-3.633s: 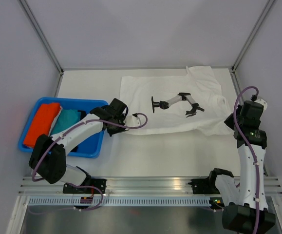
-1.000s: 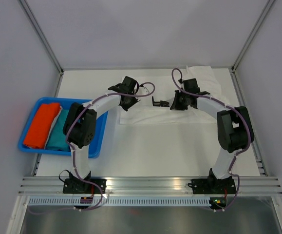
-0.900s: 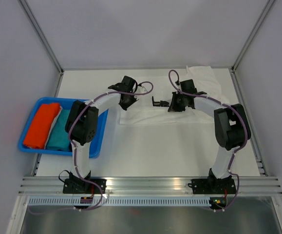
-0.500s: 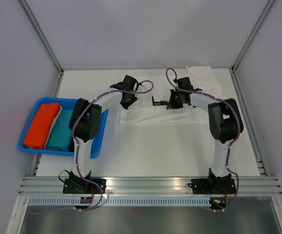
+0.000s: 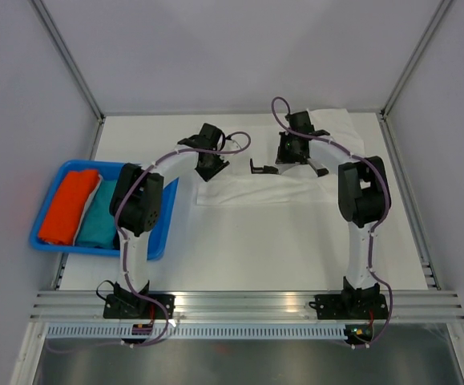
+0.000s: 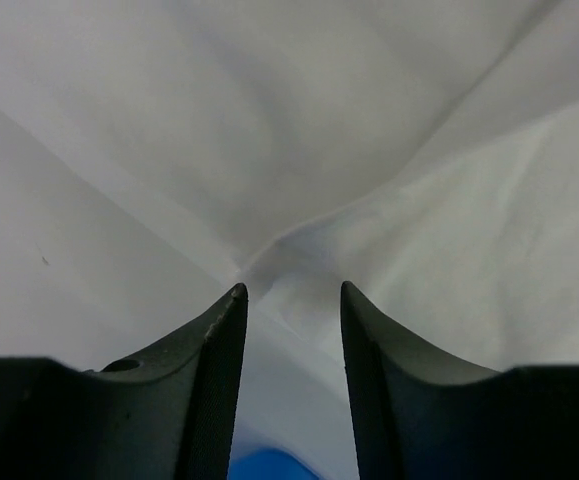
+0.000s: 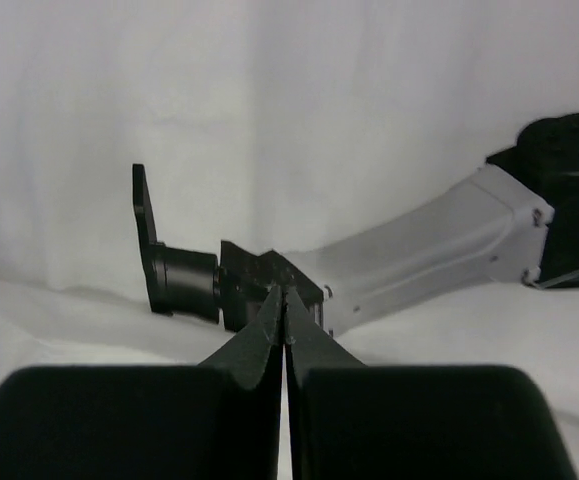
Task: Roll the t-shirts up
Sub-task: Fold the tshirt
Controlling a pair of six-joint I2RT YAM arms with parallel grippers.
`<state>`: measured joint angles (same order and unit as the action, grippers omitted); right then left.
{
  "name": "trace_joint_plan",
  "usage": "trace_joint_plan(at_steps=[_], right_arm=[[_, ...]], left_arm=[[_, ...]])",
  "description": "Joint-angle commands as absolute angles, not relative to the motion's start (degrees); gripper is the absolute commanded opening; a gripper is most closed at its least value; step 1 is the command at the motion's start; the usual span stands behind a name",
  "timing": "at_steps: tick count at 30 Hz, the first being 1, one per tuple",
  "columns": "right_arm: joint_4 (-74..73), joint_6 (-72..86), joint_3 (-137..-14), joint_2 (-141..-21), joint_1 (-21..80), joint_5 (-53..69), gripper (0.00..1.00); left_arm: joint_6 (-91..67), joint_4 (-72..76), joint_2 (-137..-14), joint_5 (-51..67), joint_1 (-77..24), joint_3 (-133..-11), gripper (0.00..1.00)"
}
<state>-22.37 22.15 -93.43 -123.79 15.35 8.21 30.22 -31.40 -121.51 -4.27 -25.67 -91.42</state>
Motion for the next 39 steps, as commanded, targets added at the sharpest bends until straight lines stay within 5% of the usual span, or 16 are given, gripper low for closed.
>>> trace_joint_plan(at_steps=[1, 3, 6, 7, 11, 17, 29, 33, 36, 39], right_arm=[[-25.32, 21.53, -93.28, -113.76, 12.24, 5.98, 0.01], [-24.18, 24.07, -86.18, -104.56, 6.28, 5.71, 0.08], [-22.85, 26.88, -75.03, -93.30, -2.78, 5.02, 0.35], [-22.42, 27.07, -72.27, -90.99, -8.47, 4.66, 0.51], [-20.84, 29.43, -61.46, -85.08, -19.93, 5.18, 0.64], [-14.24, 34.54, -50.63, -87.18, -31.02, 5.18, 0.62], [-11.17, 34.37, -50.01, -92.46, -31.29, 0.35, 0.58], [-7.66, 34.36, -50.01, -95.09, -31.29, 1.05, 0.48], [-7.56, 34.63, -50.97, -97.21, -31.29, 1.76, 0.33], [-7.47, 33.58, -51.24, -96.33, -31.29, 0.62, 0.19]], left_arm=[[29.97, -31.64, -111.38, 1.74, -25.49, -89.74, 0.48], [30.15, -31.38, -107.15, 3.51, -25.49, -89.47, 0.52], [30.93, -31.46, -102.14, 7.55, -25.66, -88.60, 0.54], [31.55, -31.46, -101.08, 8.34, -25.84, -87.20, 0.54], [37.33, -31.55, -97.65, 5.21, -27.68, -81.66, 0.60], [43.77, -31.03, -97.47, 1.14, -30.23, -71.03, 0.63], [47.37, -22.24, -104.58, -2.37, -30.32, -63.11, 0.63], [47.29, -21.71, -105.12, -1.23, -30.32, -62.05, 0.60], [47.20, -21.53, -105.29, -1.05, -30.32, -61.35, 0.49], [47.20, -21.36, -105.64, -1.23, -30.23, -61.17, 0.23]])
